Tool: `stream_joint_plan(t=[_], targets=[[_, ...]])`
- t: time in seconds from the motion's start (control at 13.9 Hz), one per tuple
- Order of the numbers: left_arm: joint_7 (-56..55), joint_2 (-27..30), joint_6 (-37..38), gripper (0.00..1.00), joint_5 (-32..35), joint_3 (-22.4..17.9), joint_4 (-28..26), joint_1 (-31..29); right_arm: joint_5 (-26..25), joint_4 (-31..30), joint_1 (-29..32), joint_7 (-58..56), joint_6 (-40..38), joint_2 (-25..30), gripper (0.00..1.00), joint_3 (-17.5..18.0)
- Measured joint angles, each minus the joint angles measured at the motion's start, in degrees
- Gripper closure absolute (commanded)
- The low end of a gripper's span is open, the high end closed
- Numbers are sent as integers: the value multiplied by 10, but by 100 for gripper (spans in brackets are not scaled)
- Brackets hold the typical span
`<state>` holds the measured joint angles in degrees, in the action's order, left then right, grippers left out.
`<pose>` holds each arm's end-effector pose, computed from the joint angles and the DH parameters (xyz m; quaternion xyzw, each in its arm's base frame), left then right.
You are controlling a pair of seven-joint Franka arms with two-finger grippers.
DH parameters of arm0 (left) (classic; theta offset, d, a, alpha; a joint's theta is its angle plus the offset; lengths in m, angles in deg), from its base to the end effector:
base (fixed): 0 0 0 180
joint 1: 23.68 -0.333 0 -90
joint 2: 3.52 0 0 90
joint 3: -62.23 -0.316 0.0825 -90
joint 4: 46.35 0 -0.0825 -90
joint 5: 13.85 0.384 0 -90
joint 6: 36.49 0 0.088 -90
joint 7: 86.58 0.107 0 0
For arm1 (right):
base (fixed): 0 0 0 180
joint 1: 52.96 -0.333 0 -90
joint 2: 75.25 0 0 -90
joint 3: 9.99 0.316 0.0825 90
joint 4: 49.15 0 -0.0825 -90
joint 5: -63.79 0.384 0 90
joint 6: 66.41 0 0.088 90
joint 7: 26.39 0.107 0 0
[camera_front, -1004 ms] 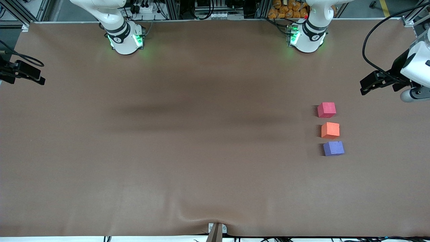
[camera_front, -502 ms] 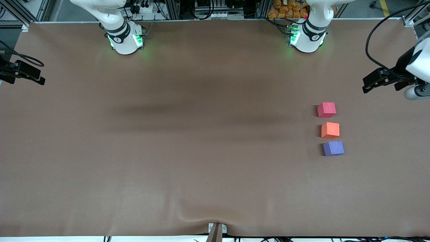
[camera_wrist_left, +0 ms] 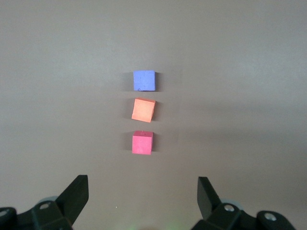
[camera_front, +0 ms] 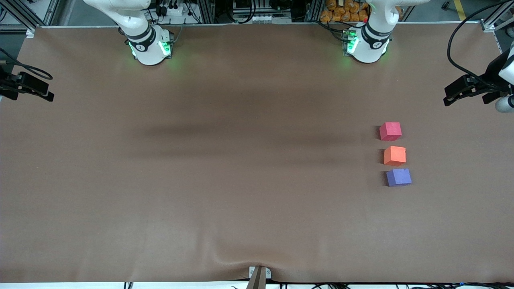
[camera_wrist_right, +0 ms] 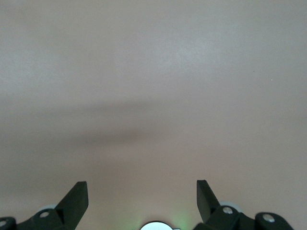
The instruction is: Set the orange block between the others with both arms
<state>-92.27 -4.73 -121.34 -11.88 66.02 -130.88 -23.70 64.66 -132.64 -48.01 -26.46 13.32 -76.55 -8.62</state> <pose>0.5514 -0.0319 0.6497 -0.9997 -0.0182 0.0064 0.0170 0.5418 -0.0322 0.6497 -0.9986 0.0296 0.0439 0.0092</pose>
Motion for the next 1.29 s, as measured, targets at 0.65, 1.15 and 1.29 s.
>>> stream_joint_plan(t=[0.65, 1.15, 1.29], targets=[[0, 1, 21, 0, 0, 0, 0, 0, 0, 0, 0, 0, 0, 0, 0, 0], [0, 12, 34, 0, 0, -4, -1, -2, 0, 0, 0, 0, 0, 0, 0, 0], [0, 12, 37, 0, 0, -4, -2, -1, 0, 0, 0, 0, 0, 0, 0, 0]])
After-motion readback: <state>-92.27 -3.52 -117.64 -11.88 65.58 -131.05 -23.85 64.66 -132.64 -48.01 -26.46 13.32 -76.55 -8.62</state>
